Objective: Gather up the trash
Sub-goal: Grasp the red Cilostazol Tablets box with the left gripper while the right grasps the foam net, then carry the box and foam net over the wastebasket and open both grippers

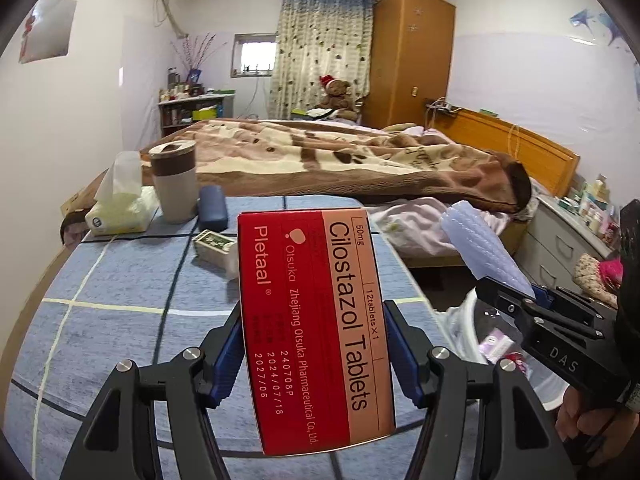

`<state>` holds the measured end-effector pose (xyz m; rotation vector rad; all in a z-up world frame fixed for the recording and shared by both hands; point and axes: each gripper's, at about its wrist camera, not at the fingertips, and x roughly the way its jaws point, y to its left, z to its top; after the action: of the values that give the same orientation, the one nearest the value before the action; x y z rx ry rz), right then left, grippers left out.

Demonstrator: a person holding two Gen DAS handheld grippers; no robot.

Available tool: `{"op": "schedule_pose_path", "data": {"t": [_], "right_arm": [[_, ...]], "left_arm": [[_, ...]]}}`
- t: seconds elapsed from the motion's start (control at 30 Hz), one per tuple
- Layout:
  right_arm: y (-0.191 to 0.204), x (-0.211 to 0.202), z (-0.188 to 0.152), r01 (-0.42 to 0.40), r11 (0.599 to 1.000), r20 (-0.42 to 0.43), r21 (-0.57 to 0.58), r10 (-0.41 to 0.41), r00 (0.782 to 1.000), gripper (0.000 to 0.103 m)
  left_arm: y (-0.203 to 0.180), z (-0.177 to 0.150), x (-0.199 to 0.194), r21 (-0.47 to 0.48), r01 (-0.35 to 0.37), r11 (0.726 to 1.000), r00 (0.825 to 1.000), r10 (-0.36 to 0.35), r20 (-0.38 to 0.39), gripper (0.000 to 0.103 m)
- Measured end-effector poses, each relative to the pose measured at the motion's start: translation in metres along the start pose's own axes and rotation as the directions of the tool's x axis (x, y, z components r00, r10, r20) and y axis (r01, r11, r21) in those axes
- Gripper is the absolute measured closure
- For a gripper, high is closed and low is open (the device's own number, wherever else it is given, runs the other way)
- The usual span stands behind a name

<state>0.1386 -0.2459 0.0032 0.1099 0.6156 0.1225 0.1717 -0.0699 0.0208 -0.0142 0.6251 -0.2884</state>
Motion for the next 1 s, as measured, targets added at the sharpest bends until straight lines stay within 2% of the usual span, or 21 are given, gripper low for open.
{"op": "schedule_pose_path", "data": {"t": [0.47,0.63,0.8,1.0], "right_arm": [[-0.034,-0.040,-0.016,0.122,0.989,0.066,0.085,-0.127,0.990,0.073],[-0.050,-0.054,-0.026,0.209,0.972,0.067,0.108,-0.216,0.974,0.073],[-0.072,-0.066,-0.034,0.260,0.953,0.059,0.155,-0.272,0.960,0.073],[-0.094,-0.078,-0.043,0.319,0.927,0.038,0.196,-0.332,0.943,0.073]], "left_arm": [[-0.068,-0.007,-0.021,0.117,0.109,0.987,0.993,-0.112,0.021,0.039],[-0.088,-0.009,-0.020,0.144,0.146,0.979,0.989,-0.150,0.016,0.039],[-0.114,-0.012,-0.015,0.172,0.194,0.966,0.981,-0.196,-0.004,0.038],[-0.149,-0.014,-0.003,0.206,0.265,0.942,0.964,-0.264,-0.033,0.038]]}}
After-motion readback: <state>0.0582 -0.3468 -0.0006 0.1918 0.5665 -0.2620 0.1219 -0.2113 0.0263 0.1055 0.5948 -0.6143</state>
